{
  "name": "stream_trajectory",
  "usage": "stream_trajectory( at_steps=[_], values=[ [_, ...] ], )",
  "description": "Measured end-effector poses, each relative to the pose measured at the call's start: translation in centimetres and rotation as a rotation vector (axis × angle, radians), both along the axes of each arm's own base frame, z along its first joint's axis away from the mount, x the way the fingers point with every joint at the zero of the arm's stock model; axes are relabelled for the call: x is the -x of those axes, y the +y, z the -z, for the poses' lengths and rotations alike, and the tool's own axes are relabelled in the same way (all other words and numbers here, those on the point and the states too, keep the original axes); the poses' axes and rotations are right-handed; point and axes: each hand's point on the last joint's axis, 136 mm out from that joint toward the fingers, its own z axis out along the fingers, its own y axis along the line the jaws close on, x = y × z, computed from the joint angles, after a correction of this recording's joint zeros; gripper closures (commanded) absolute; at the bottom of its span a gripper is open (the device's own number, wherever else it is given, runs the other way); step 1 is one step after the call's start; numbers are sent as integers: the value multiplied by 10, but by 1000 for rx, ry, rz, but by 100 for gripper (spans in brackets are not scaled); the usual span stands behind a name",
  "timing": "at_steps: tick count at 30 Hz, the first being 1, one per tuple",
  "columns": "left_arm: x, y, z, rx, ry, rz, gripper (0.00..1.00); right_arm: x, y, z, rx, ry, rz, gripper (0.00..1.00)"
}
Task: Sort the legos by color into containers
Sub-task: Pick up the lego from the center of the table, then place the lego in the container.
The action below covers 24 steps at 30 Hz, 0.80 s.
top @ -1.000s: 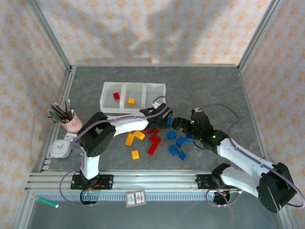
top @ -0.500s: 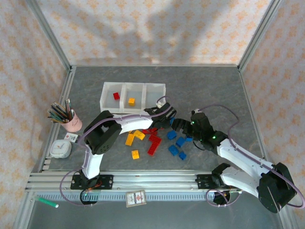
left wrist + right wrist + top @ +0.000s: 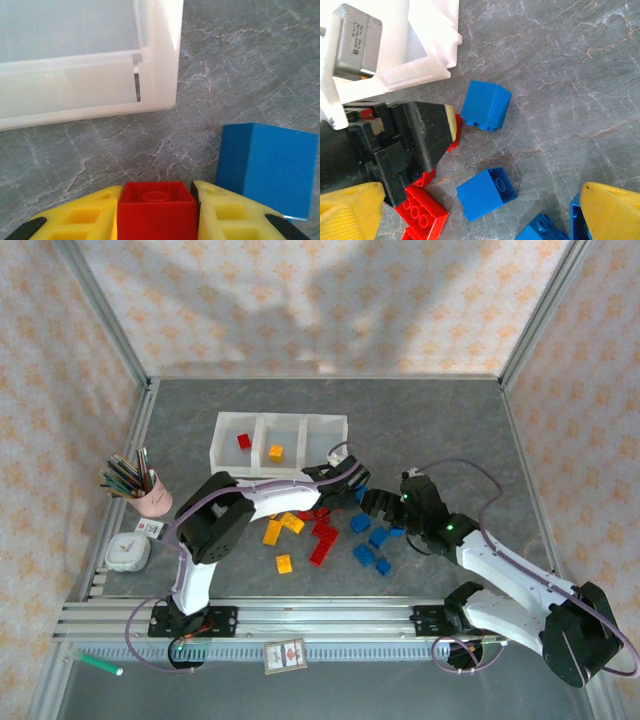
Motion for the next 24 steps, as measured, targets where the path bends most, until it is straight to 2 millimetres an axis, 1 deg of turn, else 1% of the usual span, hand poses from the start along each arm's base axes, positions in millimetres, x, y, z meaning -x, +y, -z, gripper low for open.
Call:
stream_trajectory(
  at_steps=[2, 4, 7, 9, 10, 11, 13, 14, 18, 19, 21, 24],
  values=[
    [4, 7, -16, 10, -23, -7, 66, -2, 2, -8, -3, -11, -7, 0],
    [7, 16, -40, 31, -64, -20, 66, -6, 6, -19, -15, -31, -18, 0],
    [9, 32, -83, 70, -153, -55, 65, -11, 14, -33, -36, -49, -43, 0],
    [10, 49, -106, 86, -208, -90, 65, -15, 22, -38, -45, -51, -61, 0],
    [10, 59, -114, 90, -227, -109, 65, -17, 26, -40, -47, -51, -72, 0],
    [8, 73, -121, 92, -246, -138, 65, -19, 32, -41, -49, -50, -85, 0],
    [2, 102, -130, 87, -274, -204, 65, -21, 45, -42, -51, -48, -114, 0],
    [-3, 122, -133, 82, -288, -250, 65, -21, 54, -43, -52, -47, -134, 0],
    [-22, 190, -138, 38, -316, -403, 66, -24, 94, -46, -72, -58, -213, 0],
    [-26, 203, -138, 31, -321, -432, 66, -25, 103, -47, -75, -60, -229, 0],
    [-37, 233, -139, 17, -331, -501, 66, -29, 124, -48, -85, -64, -261, 0],
    [-52, 263, -135, 4, -341, -569, 66, -37, 144, -48, -96, -69, -284, 0]
  ],
)
